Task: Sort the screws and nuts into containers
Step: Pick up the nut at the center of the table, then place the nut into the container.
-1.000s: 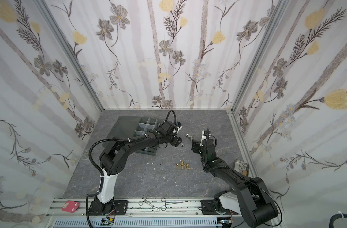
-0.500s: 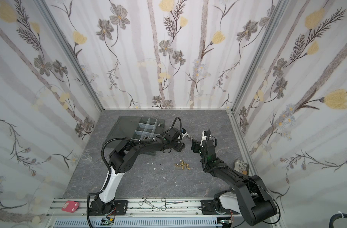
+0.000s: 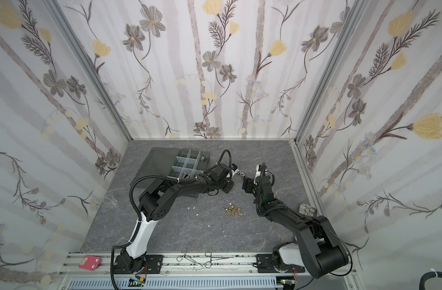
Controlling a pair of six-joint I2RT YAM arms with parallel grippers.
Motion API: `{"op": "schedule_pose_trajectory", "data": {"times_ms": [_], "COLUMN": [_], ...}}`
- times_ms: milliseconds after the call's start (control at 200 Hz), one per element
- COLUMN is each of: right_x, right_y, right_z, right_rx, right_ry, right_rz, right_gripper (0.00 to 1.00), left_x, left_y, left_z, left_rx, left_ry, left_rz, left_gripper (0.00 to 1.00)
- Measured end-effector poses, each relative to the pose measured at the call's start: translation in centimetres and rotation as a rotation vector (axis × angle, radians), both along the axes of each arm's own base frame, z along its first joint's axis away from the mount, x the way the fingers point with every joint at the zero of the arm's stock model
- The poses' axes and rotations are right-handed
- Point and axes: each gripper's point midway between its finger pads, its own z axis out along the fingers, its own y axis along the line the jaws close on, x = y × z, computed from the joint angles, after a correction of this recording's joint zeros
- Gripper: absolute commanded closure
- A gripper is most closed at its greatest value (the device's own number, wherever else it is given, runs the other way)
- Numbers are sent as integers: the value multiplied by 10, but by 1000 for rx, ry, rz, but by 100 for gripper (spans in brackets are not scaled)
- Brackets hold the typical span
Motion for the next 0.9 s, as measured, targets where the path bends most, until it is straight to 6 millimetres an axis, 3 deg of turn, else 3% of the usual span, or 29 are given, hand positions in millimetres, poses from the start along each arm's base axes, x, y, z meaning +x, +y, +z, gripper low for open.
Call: {"op": "schedule_pose_trajectory", "data": {"times_ms": [135,275,400,510,604,699,814,899], "right_x": [17,37,59,63,65,70,72,73], "right_y": [5,11,20,23,26,27,24,23], "right_z": [-3,-16,-28,-41,-55,-67,-78,-85], "right_rx": [-6,-29,-49,-72,-94,-121,-145,-155], "right_ry": [33,107,191,264,330,386,436,466], "right_rz": [3,3,18,25,45,50,49,44], "right_gripper": [22,28,38,43,50,50,50,50], "left_x": [13,55,94,113,120,117,115,114], "left_y": [21,68,115,145,161,173,174,169], "left_z": [35,91,113,107,79,51,37,37], "left_rx": [-49,-139,-142,-105,-36,17,27,13], "left_ry": [-15,-68,-81,-64,-19,42,79,83], "left_rz": [48,203,363,460,513,548,557,552], "left_gripper": [83,83,83,83,80,75,53,46]}}
